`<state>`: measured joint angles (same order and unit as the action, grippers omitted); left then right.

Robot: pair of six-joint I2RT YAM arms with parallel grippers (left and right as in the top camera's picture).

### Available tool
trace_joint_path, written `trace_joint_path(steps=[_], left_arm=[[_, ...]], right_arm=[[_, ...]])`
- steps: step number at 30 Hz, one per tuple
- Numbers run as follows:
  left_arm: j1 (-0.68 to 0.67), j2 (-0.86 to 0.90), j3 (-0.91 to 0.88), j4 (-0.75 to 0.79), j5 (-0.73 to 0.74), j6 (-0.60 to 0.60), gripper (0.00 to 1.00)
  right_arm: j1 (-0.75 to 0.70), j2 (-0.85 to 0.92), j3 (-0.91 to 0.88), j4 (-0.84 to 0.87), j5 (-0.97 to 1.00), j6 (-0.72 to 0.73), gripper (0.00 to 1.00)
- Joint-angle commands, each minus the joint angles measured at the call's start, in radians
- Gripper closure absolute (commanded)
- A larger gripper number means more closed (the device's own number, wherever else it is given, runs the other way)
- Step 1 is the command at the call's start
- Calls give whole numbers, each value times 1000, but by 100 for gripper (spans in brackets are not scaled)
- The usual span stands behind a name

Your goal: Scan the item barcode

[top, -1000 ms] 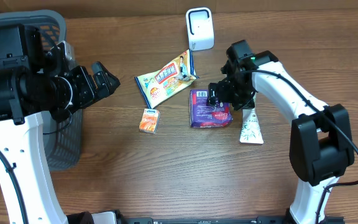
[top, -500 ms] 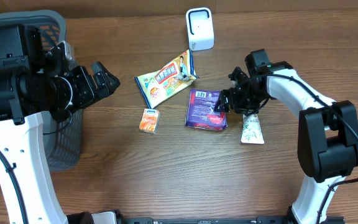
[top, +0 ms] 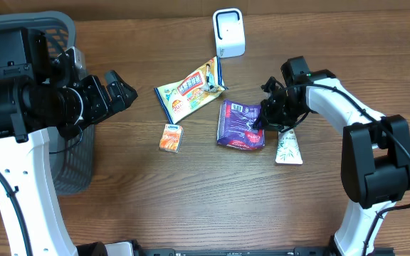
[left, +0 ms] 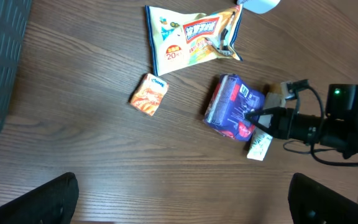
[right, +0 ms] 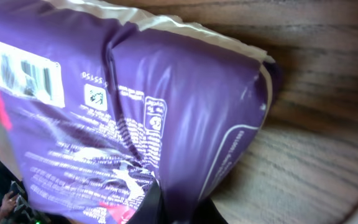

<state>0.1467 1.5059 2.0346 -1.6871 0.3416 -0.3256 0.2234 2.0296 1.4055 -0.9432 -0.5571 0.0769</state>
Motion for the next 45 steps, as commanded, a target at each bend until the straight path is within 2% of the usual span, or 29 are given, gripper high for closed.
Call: trace_joint_path(steps=[1, 4, 10, 15, 17, 21, 42, 45], left_arm=[[3, -1, -3, 0, 14, 12, 0], [3, -1, -3, 0, 14, 12, 0], [3, -1, -3, 0, 14, 12, 0], [3, -1, -3, 0, 14, 12, 0], [3, -1, -3, 0, 14, 12, 0], [3, -1, -3, 0, 14, 12, 0], [3, -1, -3, 0, 14, 12, 0], [3, -1, -3, 0, 14, 12, 0]], right_arm=[[0, -4, 114, -54, 13, -5, 96], [8, -10, 205, -135, 13, -49, 96], [30, -58, 246, -137, 29, -82, 96], [74, -121, 246, -148, 191, -71, 96], [109, -138, 246, -167, 314, -19, 96], [152, -137, 246, -170, 420, 32, 96], [169, -138, 246, -166, 434, 32, 96], [168, -139, 253, -179, 525, 32, 96]])
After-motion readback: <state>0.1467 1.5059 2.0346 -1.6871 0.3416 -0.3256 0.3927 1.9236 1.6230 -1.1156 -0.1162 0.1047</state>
